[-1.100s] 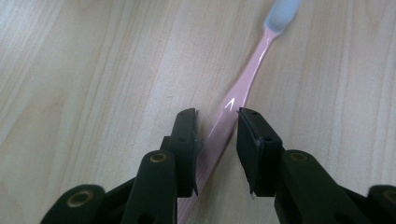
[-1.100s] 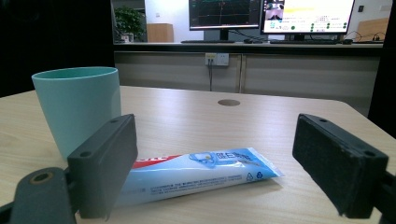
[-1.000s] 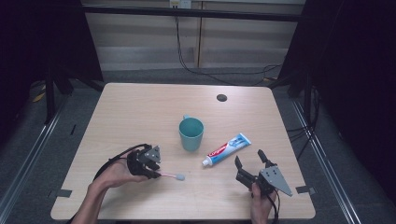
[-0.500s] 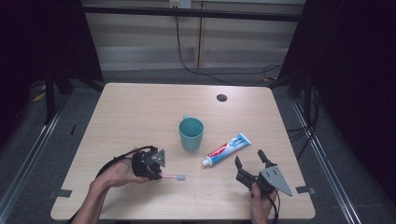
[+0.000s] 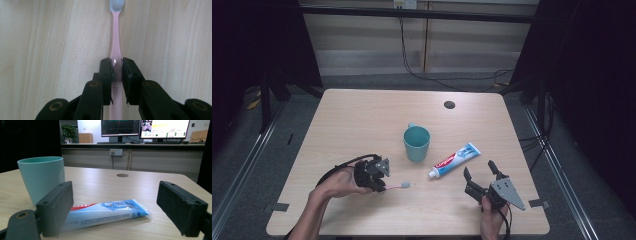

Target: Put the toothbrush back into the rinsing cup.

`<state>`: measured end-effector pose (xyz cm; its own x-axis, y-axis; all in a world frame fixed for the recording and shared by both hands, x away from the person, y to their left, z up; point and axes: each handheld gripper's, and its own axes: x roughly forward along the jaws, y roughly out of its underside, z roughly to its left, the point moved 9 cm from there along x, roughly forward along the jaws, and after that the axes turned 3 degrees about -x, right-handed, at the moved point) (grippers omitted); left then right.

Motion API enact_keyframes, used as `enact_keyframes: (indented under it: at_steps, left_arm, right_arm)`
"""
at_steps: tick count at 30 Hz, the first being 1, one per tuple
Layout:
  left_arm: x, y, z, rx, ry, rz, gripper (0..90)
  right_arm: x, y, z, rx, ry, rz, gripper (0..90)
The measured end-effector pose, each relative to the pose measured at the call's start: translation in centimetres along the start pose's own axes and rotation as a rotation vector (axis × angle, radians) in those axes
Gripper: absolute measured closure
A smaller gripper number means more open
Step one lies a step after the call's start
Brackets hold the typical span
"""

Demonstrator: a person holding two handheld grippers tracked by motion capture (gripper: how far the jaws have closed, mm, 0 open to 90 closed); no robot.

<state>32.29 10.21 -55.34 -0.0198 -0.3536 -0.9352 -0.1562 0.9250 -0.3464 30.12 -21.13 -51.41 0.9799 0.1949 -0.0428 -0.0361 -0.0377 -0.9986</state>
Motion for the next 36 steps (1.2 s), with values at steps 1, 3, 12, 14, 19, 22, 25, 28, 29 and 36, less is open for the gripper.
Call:
enact_keyframes:
  at_steps: [1,3,12,14,19,22,25,28,29,36]
  left_arm:
    - [0.0,0.0,0.0,-0.001,0.002,-0.002,78.8]
    - [0.0,0.0,0.0,-0.004,-0.003,-0.001,78.8]
    - [-0.1,0.1,0.1,-0.039,-0.008,-0.023,78.9]
    - [-0.3,0.0,0.1,-0.044,0.000,-0.047,79.4]
    - [-1.5,-0.4,0.1,-0.051,0.015,-0.106,90.0]
    - [-1.2,0.0,0.2,-0.052,0.005,-0.058,90.0]
    - [-0.8,0.0,0.1,-0.060,0.009,-0.057,85.6]
    - [-0.9,-0.1,0.3,-0.075,-0.002,-0.071,81.7]
    - [-1.0,-0.1,0.4,-0.078,-0.007,-0.071,79.3]
    - [-1.6,-0.7,-0.2,-0.102,0.041,-0.093,72.5]
  right_arm:
    - [0.0,0.0,0.0,-0.001,0.000,0.000,13.2]
    - [0.0,0.0,0.0,-0.001,0.000,0.002,13.2]
    - [0.0,0.0,0.0,0.000,0.000,0.003,13.2]
    - [0.0,0.0,0.0,0.001,0.000,0.003,13.2]
    - [0.0,0.0,0.0,0.001,0.000,0.004,13.2]
    - [0.0,0.0,0.0,0.001,0.000,0.002,13.2]
    - [0.1,0.0,0.0,0.002,0.001,0.009,13.2]
    - [0.0,0.0,0.0,0.003,0.000,0.002,13.2]
    - [0.0,0.0,0.0,0.004,0.001,0.002,13.3]
    - [0.0,0.0,0.0,-0.001,-0.001,0.004,13.2]
